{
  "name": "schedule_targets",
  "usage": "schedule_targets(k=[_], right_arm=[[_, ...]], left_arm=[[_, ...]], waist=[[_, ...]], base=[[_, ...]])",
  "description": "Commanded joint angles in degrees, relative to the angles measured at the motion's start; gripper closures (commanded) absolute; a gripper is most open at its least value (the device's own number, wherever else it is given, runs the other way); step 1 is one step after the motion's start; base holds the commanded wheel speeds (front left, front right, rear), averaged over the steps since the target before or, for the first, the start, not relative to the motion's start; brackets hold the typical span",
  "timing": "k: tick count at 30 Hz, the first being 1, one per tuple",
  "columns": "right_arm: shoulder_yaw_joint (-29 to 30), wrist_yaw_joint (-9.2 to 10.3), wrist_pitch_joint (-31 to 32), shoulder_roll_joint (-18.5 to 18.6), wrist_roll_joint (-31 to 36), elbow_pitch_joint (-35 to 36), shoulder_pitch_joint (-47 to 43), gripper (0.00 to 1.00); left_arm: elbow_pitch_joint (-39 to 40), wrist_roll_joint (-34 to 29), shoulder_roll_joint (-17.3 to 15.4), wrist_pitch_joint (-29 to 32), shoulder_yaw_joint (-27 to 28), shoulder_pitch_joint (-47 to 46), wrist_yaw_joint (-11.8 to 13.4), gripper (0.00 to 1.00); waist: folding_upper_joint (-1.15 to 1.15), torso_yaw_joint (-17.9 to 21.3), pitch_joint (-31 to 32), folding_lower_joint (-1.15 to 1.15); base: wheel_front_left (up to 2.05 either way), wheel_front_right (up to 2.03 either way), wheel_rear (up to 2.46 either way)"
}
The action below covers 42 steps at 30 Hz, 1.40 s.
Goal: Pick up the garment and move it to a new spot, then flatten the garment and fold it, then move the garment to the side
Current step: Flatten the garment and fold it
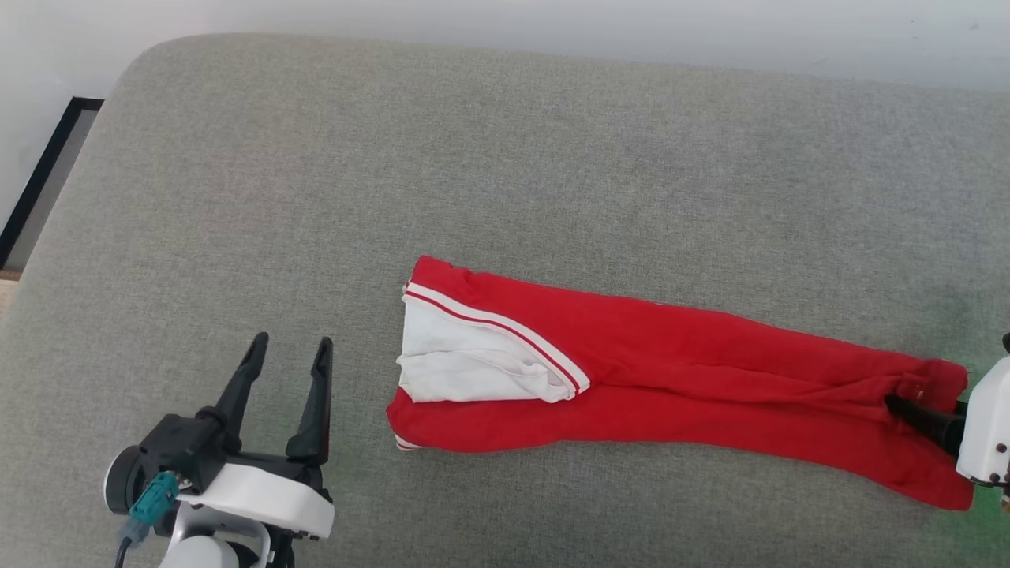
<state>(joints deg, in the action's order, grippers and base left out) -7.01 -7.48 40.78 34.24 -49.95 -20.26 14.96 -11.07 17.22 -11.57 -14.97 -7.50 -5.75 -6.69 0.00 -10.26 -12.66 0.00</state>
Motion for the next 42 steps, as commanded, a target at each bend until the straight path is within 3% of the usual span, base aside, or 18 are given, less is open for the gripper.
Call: schedule_targets(k=[1, 5, 6, 8, 9, 23, 35, 42], right_arm=[[-1.22, -0.01, 0.7, -1.89, 0.22, -1.09, -0.45, 0.0], [-1.6, -0.01, 1.14, -2.38, 0.51, -2.32, -0.08, 0.04], [-1.65, -0.01, 1.26, -2.43, 0.54, -2.48, 0.0, 0.36], [-1.81, -0.01, 1.39, -2.5, 0.52, -2.78, 0.14, 0.85], [-1.82, -0.01, 1.45, -2.53, 0.48, -2.98, 0.19, 1.0], [4.23, 0.14, -1.73, 1.43, 0.33, -3.54, 1.51, 1.0], [16.94, 0.12, -3.19, 9.07, 0.08, -5.61, -3.35, 1.0], [21.8, 0.12, -2.55, 9.59, 0.27, -4.72, -5.63, 1.0]], left_arm=[[1.03, -1.31, 0.51, -0.28, 0.89, 0.63, -0.35, 0.0], [3.05, -3.98, 2.41, -0.27, 2.48, 1.63, -0.81, 0.0], [3.35, -4.06, 2.44, -0.27, 2.1, 1.59, -0.83, 0.0], [3.34, -3.9, 2.37, -0.27, 1.74, 1.84, -0.87, 0.0], [3.48, -4.03, 2.15, -0.27, 1.65, 1.87, -0.87, 0.0], [3.35, -3.53, 1.07, -0.27, 1.48, 2.32, -0.84, 0.0], [4.31, -3.22, 0.98, -0.27, 1.48, 2.72, -0.84, 0.0], [4.46, -3.11, 1.35, -0.27, 1.64, 3.56, -0.84, 0.0]], waist=[[0.0, -0.03, -0.03, 0.0], [0.0, -0.1, -0.1, 0.0], [0.0, -0.07, -0.1, 0.0], [0.0, -0.06, -0.05, 0.0], [0.0, -0.04, -0.02, 0.0], [0.0, 2.18, -0.25, 0.0], [0.0, 4.17, -0.19, 0.0], [0.0, 4.61, 0.67, 0.0]], base=[[0.0, 0.0, 0.0], [0.0, 0.0, 0.0], [0.0, 0.0, 0.0], [0.0, 0.0, 0.0], [0.0, 0.0, 0.0], [0.0, 0.0, 0.0], [0.0, 0.0, 0.0], [0.0, 0.0, 0.0]])
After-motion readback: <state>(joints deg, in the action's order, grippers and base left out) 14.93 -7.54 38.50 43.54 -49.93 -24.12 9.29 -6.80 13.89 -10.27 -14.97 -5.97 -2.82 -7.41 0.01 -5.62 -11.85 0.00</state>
